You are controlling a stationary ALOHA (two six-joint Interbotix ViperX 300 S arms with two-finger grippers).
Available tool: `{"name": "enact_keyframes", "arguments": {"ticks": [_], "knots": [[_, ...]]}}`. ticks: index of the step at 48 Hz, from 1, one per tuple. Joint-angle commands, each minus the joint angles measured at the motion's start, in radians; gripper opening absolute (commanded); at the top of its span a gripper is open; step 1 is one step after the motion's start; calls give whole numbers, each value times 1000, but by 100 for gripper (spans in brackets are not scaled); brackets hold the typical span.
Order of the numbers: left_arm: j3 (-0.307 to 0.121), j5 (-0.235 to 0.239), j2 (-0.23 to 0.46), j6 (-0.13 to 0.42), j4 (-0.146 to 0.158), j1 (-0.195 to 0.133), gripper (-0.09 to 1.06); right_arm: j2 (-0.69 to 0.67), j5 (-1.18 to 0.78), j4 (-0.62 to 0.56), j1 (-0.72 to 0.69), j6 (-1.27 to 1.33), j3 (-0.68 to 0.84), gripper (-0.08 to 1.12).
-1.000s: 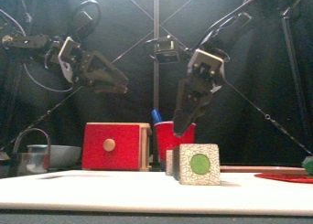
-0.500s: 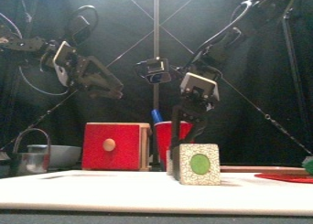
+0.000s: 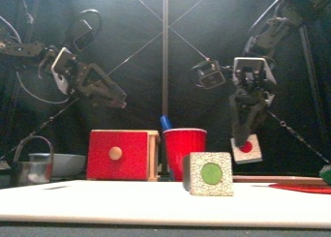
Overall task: Place sushi on board then cut the sushi with the knife then place the pieces on the plate
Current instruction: Place the 4 sushi pieces on the plate
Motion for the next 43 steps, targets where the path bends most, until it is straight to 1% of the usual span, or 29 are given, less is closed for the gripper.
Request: {"name": "enact_keyframes", "arguments": {"ticks": [1, 4, 6, 12, 15, 18, 26, 29, 32, 36, 40, 43], "knots": [[-11, -9, -5, 2, 0, -3, 90, 17, -44, -126, -138, 202, -26, 49], [-6, -9, -5, 0, 0, -5, 90, 55, -35, -247, -183, 327, -35, 49], [-6, -9, -5, 0, 0, -5, 90, 91, -23, -307, -198, 400, -43, 49], [-3, -9, -6, 2, 0, -6, 90, 161, 2, -414, -199, 543, -61, 49], [-3, -9, -5, 2, 2, -6, 90, 184, -5, -462, -199, 592, -81, 52], [-3, -9, -5, 2, 0, -6, 90, 199, -5, -485, -192, 611, -94, 58], [-3, -9, -5, 0, 0, -8, 90, 173, 48, -480, -153, 618, -94, 89], [-5, -9, -6, 0, 0, -11, 90, 143, 81, -479, -130, 617, -95, 94], [-6, -9, -6, 0, 0, -15, 89, 98, 123, -468, -83, 609, -97, 95], [-8, -9, -6, -2, 0, -21, 89, 43, 164, -449, 21, 606, -81, 95], [-12, -9, -5, -2, 0, -21, 89, 43, 127, -448, 213, 578, -75, 95], [-12, -9, -3, 0, 0, -15, 89, 72, 71, -436, 319, 523, -91, 95]]}}
